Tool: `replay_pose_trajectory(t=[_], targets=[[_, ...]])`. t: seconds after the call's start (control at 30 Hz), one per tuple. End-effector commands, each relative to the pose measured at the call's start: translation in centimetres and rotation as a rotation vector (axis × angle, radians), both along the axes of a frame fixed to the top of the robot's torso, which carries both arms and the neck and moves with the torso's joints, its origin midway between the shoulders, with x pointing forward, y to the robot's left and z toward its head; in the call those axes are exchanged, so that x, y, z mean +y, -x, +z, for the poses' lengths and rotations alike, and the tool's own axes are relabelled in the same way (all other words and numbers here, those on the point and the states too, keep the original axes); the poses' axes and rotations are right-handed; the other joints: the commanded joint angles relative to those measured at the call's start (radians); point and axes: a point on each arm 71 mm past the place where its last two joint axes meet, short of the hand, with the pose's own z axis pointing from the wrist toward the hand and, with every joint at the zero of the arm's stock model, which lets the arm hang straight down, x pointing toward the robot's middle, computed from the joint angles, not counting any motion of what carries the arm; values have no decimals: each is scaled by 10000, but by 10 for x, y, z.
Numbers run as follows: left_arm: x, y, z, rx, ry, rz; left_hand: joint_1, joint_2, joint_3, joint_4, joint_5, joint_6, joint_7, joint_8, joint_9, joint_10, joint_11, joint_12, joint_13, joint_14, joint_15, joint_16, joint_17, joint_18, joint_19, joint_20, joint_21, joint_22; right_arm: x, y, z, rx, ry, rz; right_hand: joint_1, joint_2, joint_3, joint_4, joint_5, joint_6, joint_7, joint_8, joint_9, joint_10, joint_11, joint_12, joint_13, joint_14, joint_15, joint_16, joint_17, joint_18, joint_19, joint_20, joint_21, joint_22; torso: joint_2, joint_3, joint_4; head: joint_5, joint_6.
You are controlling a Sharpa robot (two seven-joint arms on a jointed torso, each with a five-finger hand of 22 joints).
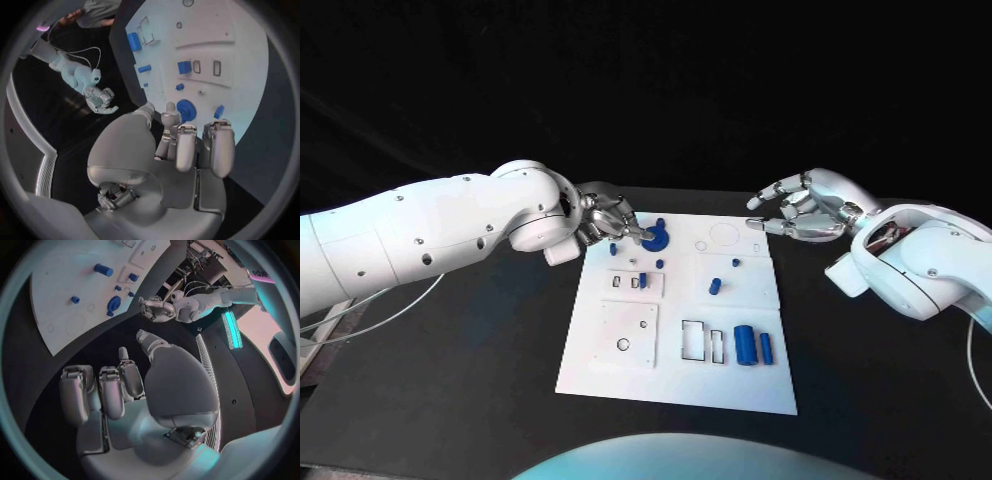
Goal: Assemble the parts on the task board
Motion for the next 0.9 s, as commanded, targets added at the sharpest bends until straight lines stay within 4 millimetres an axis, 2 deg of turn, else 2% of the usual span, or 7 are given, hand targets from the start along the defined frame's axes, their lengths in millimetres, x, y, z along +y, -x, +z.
replay_pose_trajectory(t=[0.03,0.3,0.33,0.47,0.9], targets=[[-3,1,-5,312,-2013,-752,-87,59,42,17,-45,-69,33,59,33,37,7,102,87,875,-37,43,2036,-109,153,13,62,388,-1,-1,-1,169,7,104,32,57,23,53,63,66,-8,-5,-1,-65,28,-31,195,846,45,-79,1907,17,438,23,-31,2039,-28,9,-1,10,-60],[-16,1,-5,374,-2856,-1322,-799,20,-200,26,-61,-230,57,224,172,59,42,402,371,883,-2,70,2084,-149,255,44,137,607,-5,-3,-2,122,127,-54,-1,41,-8,85,62,80,-9,-3,-1,-71,27,-37,188,842,43,-86,1892,22,425,20,-48,2026,-16,6,-8,23,-107],[-17,1,-5,388,-2918,-1374,-856,16,-236,24,-61,-238,56,245,187,58,42,424,388,881,-1,68,2079,-153,264,46,144,629,-6,-4,-2,115,142,-66,-1,41,-8,85,62,80,-9,-3,-1,-71,27,-37,188,842,43,-86,1892,22,425,20,-48,2026,-15,3,-8,27,-153],[-22,0,-7,495,-3123,-1588,-1118,11,-436,27,-62,-276,46,337,254,56,37,509,457,874,-2,59,2063,-162,283,49,161,683,-7,-4,-2,101,203,-103,-14,33,-22,97,52,84,-10,-3,-1,-79,26,-45,178,836,43,-95,1868,27,412,20,-65,2013,-16,2,-4,24,-177],[-31,0,-15,765,-3677,-2038,-1391,156,-668,24,-55,-255,10,518,379,-29,13,493,383,855,-17,28,2004,-176,308,42,187,765,-9,-5,-3,89,317,-177,-23,25,-35,108,51,85,-12,-4,-2,-115,25,-75,138,823,42,-115,1819,38,384,19,-98,1986,-14,4,-7,58,-250]])
